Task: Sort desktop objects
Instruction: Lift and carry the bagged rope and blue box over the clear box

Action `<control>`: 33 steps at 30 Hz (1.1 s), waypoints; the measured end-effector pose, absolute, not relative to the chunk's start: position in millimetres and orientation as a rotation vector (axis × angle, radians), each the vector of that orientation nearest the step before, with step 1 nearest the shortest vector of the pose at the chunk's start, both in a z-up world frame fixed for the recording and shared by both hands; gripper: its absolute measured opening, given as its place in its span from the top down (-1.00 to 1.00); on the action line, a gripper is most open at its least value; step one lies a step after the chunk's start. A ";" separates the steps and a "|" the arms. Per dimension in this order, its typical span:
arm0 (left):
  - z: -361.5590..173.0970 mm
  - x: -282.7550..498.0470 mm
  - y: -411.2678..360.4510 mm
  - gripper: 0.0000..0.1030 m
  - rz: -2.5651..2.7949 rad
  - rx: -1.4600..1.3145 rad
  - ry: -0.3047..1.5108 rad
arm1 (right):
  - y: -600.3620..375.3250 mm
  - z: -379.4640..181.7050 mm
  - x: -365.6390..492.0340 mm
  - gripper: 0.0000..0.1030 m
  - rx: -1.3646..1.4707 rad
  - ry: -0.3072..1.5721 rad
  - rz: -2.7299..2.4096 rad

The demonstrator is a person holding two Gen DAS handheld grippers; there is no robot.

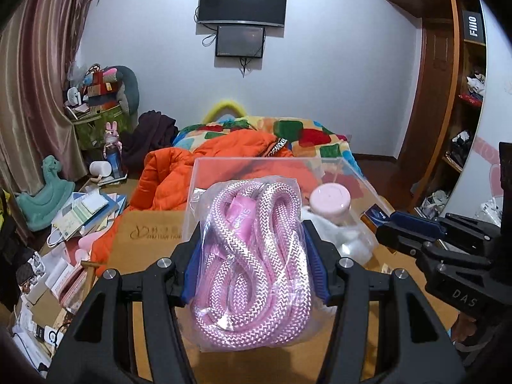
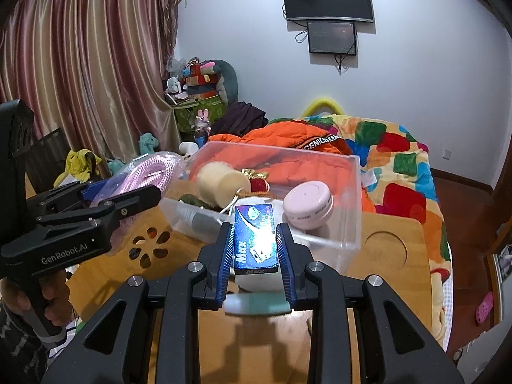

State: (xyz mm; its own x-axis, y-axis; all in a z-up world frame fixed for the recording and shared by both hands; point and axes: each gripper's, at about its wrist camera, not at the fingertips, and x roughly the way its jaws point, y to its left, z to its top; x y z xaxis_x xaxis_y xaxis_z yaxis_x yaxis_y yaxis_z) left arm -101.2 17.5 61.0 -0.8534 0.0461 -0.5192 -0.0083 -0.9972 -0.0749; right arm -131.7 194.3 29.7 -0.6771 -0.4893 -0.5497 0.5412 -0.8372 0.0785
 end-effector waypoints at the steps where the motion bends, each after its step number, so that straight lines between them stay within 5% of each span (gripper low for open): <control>1: 61.9 -103.5 16.4 -0.08 2.994 -0.839 -0.112 | 193.8 30.3 -134.0 0.52 0.765 0.131 -2.454; 33: 42.7 -219.1 -3.2 -0.09 2.950 -0.977 -0.126 | 148.6 5.7 -236.0 0.52 0.853 0.165 -2.400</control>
State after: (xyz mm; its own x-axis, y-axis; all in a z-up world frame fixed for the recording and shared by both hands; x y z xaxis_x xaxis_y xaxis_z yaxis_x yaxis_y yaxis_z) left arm -219.1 -3.2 42.7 -0.8023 0.0550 -0.5943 -0.0040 -0.9962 -0.0868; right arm -236.0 148.6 5.7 -0.6265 -0.4833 -0.6114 0.5623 -0.8236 0.0748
